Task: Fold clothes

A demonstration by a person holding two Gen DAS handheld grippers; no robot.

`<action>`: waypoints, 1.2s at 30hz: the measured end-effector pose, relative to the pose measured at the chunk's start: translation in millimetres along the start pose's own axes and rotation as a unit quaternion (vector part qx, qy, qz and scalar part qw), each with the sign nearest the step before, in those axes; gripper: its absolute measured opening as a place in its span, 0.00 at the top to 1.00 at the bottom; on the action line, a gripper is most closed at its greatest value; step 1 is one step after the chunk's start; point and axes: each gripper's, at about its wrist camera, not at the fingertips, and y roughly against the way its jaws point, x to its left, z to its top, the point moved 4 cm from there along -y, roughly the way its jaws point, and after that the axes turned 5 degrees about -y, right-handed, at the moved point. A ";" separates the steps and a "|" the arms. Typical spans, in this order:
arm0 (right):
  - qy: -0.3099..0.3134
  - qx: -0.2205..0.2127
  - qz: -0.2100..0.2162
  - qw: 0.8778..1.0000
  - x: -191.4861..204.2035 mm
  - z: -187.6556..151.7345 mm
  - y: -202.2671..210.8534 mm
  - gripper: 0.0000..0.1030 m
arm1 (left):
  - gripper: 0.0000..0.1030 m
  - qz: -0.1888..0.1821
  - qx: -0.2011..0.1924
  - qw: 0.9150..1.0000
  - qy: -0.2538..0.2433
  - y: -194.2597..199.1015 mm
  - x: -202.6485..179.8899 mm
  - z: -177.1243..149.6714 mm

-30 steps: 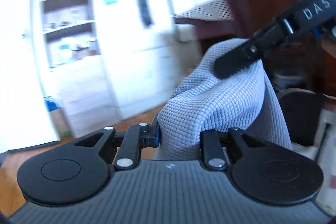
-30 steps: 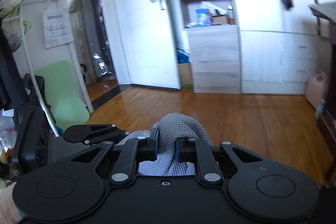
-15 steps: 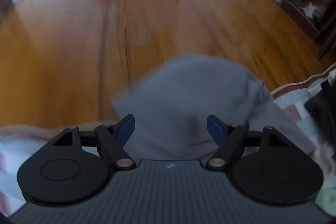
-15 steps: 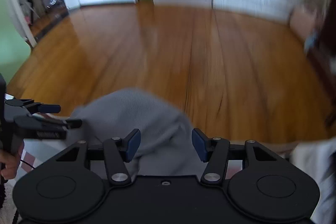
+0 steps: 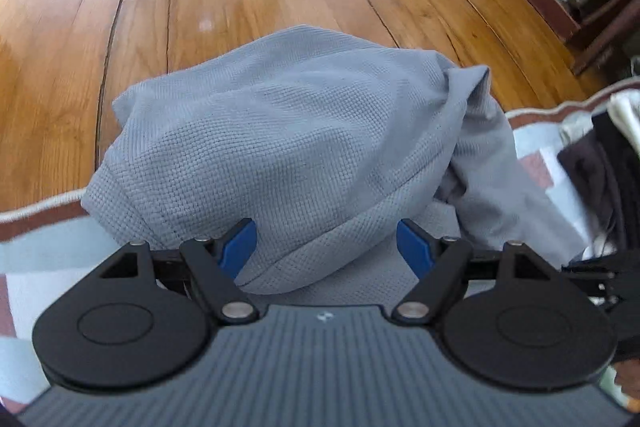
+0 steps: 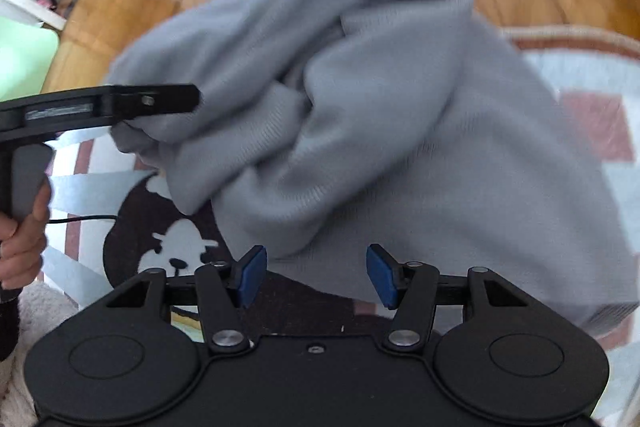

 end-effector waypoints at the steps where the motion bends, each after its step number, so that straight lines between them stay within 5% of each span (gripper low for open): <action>1: 0.010 -0.004 -0.015 1.000 5.5 1.0 -2.3 0.43 | 0.25 0.003 -0.001 1.000 -0.006 0.3 -3.4 -1.3; 3: 0.079 -0.039 -0.065 0.994 21.6 3.0 0.2 0.62 | 0.25 -0.003 -0.001 1.000 0.001 6.1 -0.6 -12.5; 4: 0.115 -0.052 -0.081 0.989 28.3 3.6 2.6 0.89 | 0.25 -0.010 -0.001 1.000 0.008 3.8 1.0 -11.9; 5: 0.139 -0.061 -0.098 0.984 34.3 6.1 5.6 1.00 | 0.25 -0.015 -0.002 1.000 0.015 1.6 2.7 -11.4; 8: 0.187 -0.096 -0.166 0.963 37.6 20.6 20.7 1.00 | 0.26 0.021 -0.015 0.999 -0.026 3.9 -0.4 -12.5; 11: 0.197 -0.134 -0.246 0.939 17.6 46.1 45.5 1.00 | 0.25 0.109 -0.045 0.985 -0.126 24.3 -11.9 -9.6; 14: 0.139 -0.154 -0.270 0.940 -22.6 69.7 79.1 1.00 | 0.25 0.052 -0.087 0.986 -0.131 36.7 -12.1 -8.8; 16: 0.084 -0.153 -0.225 0.959 -38.7 73.6 100.6 0.97 | 0.25 -0.006 -0.093 0.989 -0.118 36.8 -11.1 -11.3; 18: 0.023 -0.139 -0.142 0.980 -43.0 69.9 110.8 0.88 | 0.25 -0.082 -0.048 0.989 -0.111 26.6 -13.4 -19.0; 20: -0.038 -0.116 -0.040 0.992 -43.2 58.4 106.1 0.75 | 0.25 -0.132 -0.020 0.987 -0.091 23.4 -14.0 -26.0; 21: -0.061 -0.095 0.000 0.994 -38.9 51.5 98.5 0.57 | 0.25 -0.147 -0.018 0.986 -0.082 23.6 -14.0 -28.8; 23: -0.086 -0.051 0.043 0.994 -31.6 38.2 85.1 0.50 | 0.25 -0.116 -0.024 0.989 -0.091 20.9 -14.8 -31.1; 25: -0.083 -0.018 0.051 0.995 -25.7 24.9 76.4 0.49 | 0.25 -0.035 -0.029 0.990 -0.130 12.6 -18.6 -31.7; 30: -0.096 0.013 0.076 0.992 -16.4 17.3 59.9 0.45 | 0.24 0.058 -0.003 0.979 -0.193 -13.3 -28.4 -42.9; 36: -0.199 0.015 0.177 0.964 -25.7 39.3 33.9 0.31 | 0.32 0.205 -0.037 0.933 -0.292 -21.0 -41.2 -52.9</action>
